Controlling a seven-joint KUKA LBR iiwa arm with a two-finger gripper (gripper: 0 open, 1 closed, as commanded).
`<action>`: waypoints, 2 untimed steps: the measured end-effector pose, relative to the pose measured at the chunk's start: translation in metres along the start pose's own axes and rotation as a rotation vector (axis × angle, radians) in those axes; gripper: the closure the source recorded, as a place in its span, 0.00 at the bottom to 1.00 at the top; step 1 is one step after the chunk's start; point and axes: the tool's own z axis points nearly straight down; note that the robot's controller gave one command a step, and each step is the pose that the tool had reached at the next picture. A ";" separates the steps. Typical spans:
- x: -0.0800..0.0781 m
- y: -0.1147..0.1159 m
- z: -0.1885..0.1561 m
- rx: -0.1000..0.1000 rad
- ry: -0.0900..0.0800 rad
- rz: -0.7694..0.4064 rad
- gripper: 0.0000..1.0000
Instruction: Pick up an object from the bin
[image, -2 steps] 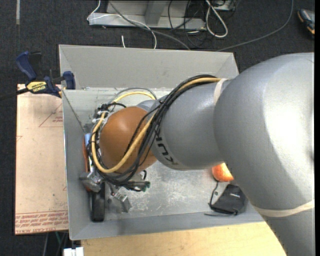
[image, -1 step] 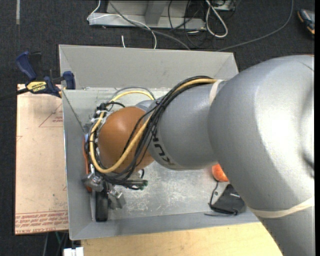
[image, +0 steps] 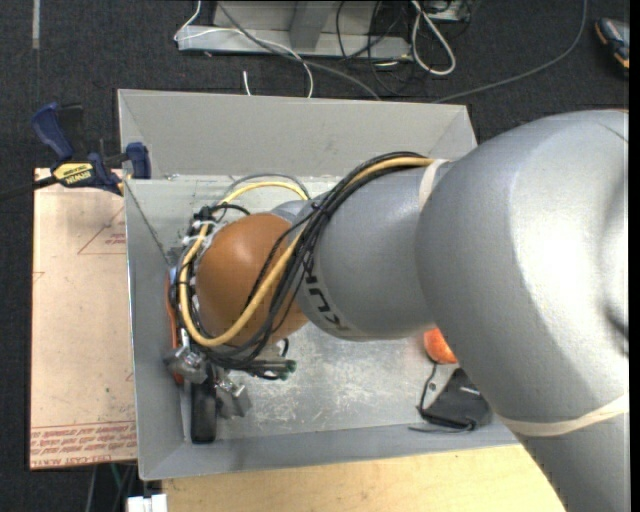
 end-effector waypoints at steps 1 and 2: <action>0.002 0.000 -0.015 -0.001 0.006 -0.002 1.00; 0.003 0.001 -0.043 -0.005 0.009 0.001 1.00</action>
Offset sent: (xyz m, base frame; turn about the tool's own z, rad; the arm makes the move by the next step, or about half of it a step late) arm -0.0018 -0.0007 0.0275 -0.0013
